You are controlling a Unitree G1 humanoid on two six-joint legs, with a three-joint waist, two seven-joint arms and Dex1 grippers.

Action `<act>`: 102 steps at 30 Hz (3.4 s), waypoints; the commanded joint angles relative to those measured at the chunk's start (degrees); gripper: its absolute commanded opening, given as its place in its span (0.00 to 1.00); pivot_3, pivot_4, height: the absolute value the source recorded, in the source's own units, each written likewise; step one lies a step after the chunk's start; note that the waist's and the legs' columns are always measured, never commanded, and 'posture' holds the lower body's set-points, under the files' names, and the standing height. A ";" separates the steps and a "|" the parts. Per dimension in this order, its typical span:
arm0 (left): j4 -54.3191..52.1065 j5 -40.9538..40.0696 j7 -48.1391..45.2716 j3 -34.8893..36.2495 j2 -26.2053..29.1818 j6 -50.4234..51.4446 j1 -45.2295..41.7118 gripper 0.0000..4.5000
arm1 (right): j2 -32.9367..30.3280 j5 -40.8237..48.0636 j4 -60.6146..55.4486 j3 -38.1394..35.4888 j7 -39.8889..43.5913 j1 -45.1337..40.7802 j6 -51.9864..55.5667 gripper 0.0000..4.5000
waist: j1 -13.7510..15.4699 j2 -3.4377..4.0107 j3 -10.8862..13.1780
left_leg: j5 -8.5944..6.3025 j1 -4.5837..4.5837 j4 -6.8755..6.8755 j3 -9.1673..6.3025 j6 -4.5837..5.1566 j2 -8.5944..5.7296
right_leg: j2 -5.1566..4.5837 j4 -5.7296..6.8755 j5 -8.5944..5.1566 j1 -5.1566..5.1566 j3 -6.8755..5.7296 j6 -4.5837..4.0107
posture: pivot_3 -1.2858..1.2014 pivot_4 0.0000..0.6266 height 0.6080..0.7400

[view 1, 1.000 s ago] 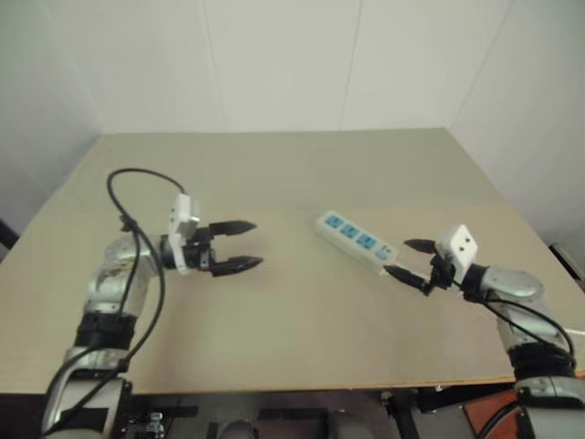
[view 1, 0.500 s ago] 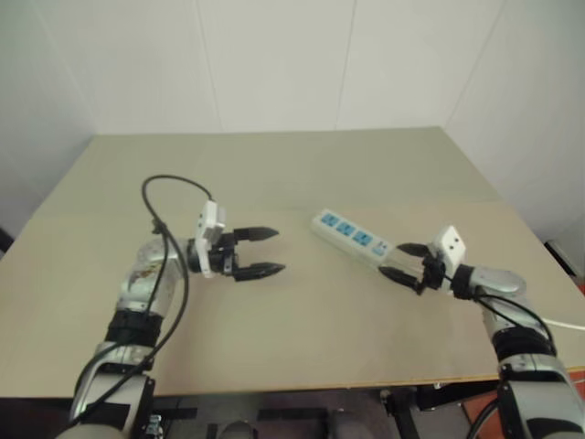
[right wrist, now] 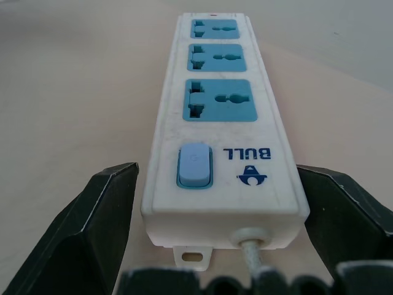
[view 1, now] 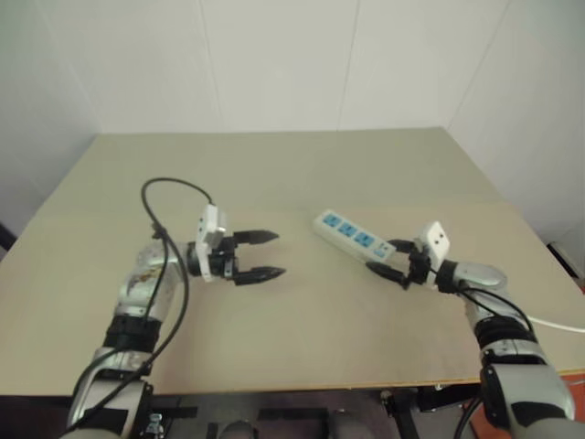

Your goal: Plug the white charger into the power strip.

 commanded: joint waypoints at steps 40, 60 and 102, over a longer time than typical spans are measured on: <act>-0.47 0.06 -0.15 -0.74 -1.38 0.43 -1.30 1.00 | 4.08 6.45 -32.17 4.57 5.02 14.47 4.38 0.99 | 0.20 0.01 0.00 | 0.01 -0.02 0.01 -0.03 -0.01 -0.01 | 0.02 0.03 0.00 -0.04 -0.01 0.01 | 0.52 0.24 1.00; -1.43 -0.37 -0.16 -1.01 -1.44 0.48 -0.21 1.00 | 4.07 5.40 -28.66 5.31 4.90 15.12 4.83 0.99 | 0.17 0.01 0.00 | 0.00 -0.01 0.01 -0.03 -0.01 0.00 | 0.02 0.04 0.00 -0.05 -0.01 0.01 | 0.52 0.24 1.00; 20.96 40.22 2.67 -28.20 19.88 27.77 -37.41 1.00 | 6.88 4.78 -42.42 14.14 6.04 18.02 9.63 0.76 | -0.26 0.03 0.09 | 0.02 -0.29 -0.01 -0.07 -0.02 -0.06 | 0.10 0.19 -0.03 -0.46 0.00 0.05 | 0.52 0.24 1.00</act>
